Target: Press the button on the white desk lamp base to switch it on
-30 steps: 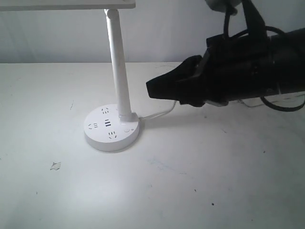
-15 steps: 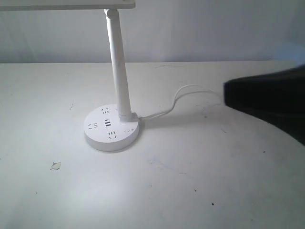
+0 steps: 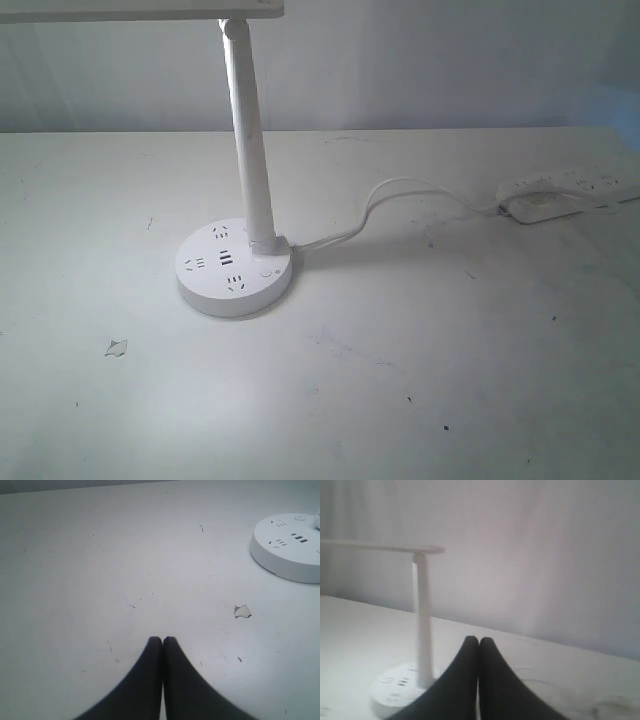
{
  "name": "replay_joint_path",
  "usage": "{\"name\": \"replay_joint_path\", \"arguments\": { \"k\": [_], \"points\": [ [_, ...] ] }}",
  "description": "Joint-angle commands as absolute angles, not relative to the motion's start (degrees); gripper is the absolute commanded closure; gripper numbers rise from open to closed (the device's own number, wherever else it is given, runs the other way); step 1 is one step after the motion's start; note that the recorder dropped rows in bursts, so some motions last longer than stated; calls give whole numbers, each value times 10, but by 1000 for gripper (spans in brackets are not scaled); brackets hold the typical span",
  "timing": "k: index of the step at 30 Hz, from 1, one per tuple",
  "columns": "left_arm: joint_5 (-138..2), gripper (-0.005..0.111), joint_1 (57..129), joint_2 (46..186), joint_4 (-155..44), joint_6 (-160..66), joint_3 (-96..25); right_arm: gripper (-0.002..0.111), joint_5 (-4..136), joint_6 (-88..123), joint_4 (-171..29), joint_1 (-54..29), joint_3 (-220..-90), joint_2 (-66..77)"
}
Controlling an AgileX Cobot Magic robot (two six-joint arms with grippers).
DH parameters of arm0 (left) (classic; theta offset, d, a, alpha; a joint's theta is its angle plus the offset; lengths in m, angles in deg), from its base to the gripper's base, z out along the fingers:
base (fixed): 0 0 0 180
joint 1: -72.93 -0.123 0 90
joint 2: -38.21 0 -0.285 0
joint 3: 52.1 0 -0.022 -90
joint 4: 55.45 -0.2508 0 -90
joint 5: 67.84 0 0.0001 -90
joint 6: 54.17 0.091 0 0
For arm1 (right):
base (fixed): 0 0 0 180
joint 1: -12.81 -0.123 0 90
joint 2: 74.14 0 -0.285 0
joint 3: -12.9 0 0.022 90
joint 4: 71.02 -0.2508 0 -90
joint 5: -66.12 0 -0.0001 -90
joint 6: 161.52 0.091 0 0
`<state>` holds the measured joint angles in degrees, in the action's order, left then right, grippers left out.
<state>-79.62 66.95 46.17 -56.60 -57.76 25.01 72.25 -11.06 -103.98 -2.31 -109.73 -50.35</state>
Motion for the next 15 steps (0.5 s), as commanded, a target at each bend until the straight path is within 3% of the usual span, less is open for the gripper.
{"name": "replay_joint_path", "arguments": {
  "k": [1,11,15],
  "points": [
    [-795,107,674,460,-563,-578,251,108,661,-14,-809,-21,-1036,-507],
    [-795,107,674,460,-563,-578,251,108,661,25,-780,-21,-899,-507],
    [-795,107,674,460,-563,-578,251,108,770,169,-714,-21,-899,-511]
  ]
}}
